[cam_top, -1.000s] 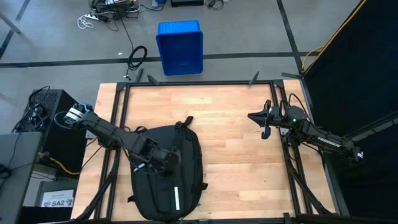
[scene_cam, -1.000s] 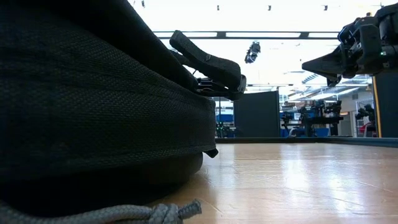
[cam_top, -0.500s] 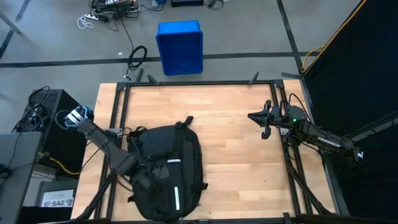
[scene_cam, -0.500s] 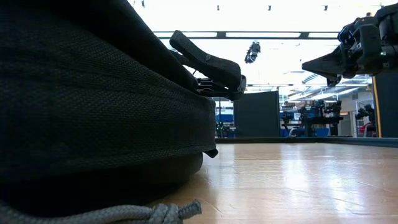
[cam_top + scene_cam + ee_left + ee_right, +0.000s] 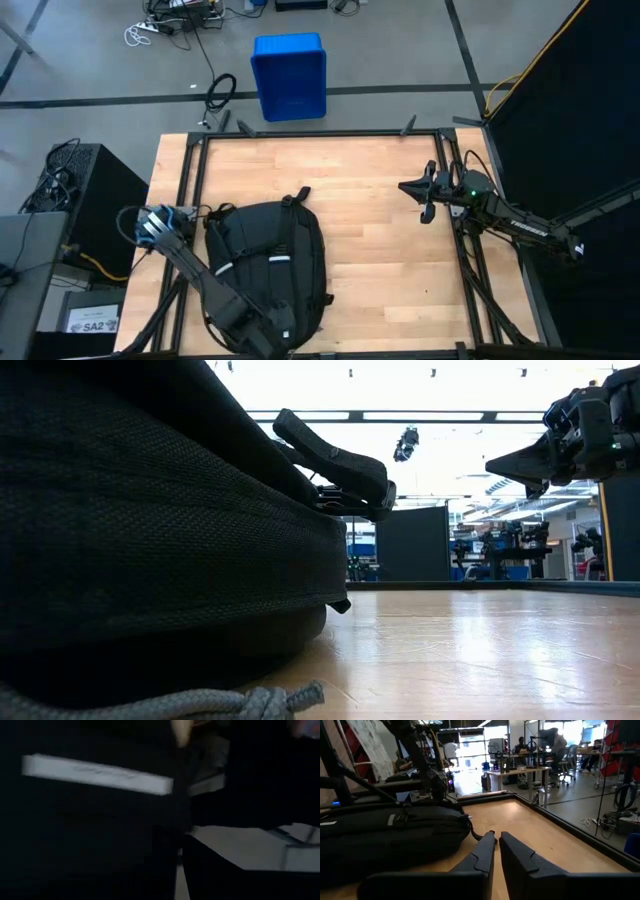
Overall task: Unpack backpack
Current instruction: Open the black backpack
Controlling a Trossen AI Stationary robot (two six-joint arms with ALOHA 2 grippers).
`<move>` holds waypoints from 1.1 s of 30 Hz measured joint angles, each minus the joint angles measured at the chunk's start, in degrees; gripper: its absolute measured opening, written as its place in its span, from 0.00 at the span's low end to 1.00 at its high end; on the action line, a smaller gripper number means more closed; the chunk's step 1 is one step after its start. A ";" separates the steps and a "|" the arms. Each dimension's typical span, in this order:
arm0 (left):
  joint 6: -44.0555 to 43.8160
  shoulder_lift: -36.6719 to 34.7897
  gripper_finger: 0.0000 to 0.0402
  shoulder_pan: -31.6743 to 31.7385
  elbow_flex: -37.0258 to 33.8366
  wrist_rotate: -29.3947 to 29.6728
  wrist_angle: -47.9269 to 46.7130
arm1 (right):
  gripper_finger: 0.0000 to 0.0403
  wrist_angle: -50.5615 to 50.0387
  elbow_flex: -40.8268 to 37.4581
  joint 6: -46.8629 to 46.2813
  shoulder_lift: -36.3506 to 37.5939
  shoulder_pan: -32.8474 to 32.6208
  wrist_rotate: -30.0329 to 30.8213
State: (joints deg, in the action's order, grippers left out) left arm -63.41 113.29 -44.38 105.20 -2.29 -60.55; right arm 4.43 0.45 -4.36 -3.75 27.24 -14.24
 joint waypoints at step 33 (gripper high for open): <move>-1.36 7.54 0.12 -7.49 6.35 7.90 -5.40 | 0.01 0.22 0.02 0.02 0.02 0.00 -0.02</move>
State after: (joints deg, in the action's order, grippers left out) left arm -64.77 120.83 -51.87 111.55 5.61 -65.95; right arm 4.64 0.47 -4.34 -3.73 27.24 -14.26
